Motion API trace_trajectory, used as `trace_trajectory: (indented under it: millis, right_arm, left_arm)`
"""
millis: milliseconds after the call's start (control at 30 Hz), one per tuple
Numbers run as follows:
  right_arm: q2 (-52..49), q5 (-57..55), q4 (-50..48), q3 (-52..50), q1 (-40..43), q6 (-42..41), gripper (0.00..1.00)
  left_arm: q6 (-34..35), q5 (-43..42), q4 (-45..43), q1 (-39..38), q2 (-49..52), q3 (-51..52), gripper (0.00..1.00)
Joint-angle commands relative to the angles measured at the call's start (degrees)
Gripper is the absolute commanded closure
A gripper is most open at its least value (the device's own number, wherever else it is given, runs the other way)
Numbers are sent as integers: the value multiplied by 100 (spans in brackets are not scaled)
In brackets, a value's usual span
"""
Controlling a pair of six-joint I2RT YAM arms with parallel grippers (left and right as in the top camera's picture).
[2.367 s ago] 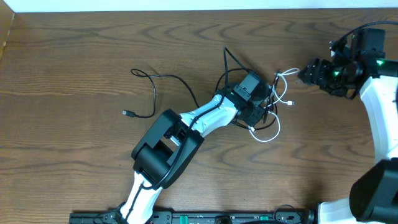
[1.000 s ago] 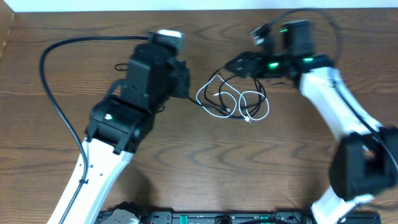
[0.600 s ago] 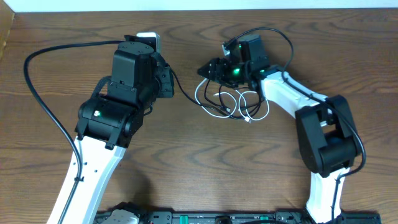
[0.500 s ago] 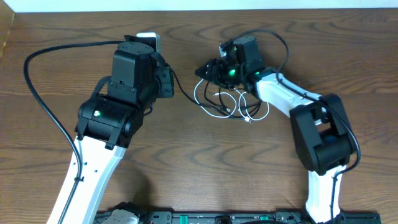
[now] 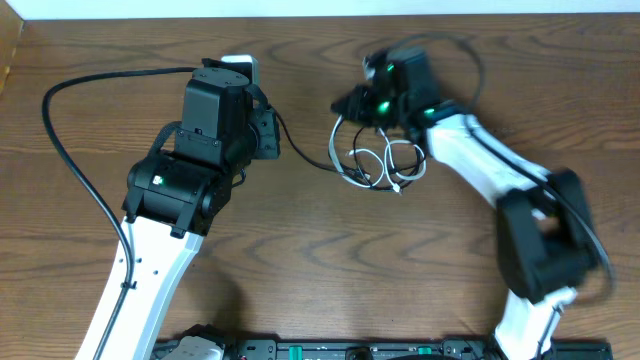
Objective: Untangle cables
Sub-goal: 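Pull the white cable away with the right gripper toward the back-right, then carry the white cable off the table edge at the right with the right gripper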
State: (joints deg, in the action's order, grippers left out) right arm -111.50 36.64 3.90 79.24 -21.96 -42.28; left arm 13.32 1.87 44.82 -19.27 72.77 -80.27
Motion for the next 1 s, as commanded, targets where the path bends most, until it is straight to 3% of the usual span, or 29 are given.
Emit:
trace_trajectory:
  millis: [0,267,533,700,833,967]
  right_arm:
    - [1209,584,-42,92,225,157,99]
    - [2712,533,-17,129,1005,-120,99]
    - [2868,273,339,144,1495,-7,99]
    - [2870,293,590,813,1672,81,99]
    - [2870,0,1469,1700,1941,608,99]
    - [2833,-905,2796,1921,2330,1478,99]
  left_arm:
    - [13,31,13,22,33,-22,62]
    - [13,33,9,22,109,-22,62]
    - [13,33,9,22,247,-22,62]
    - [13,33,-7,22,317,-22,63]
    - [13,31,0,22,372,-22,62]
    - [13,33,17,22,396,-22,62]
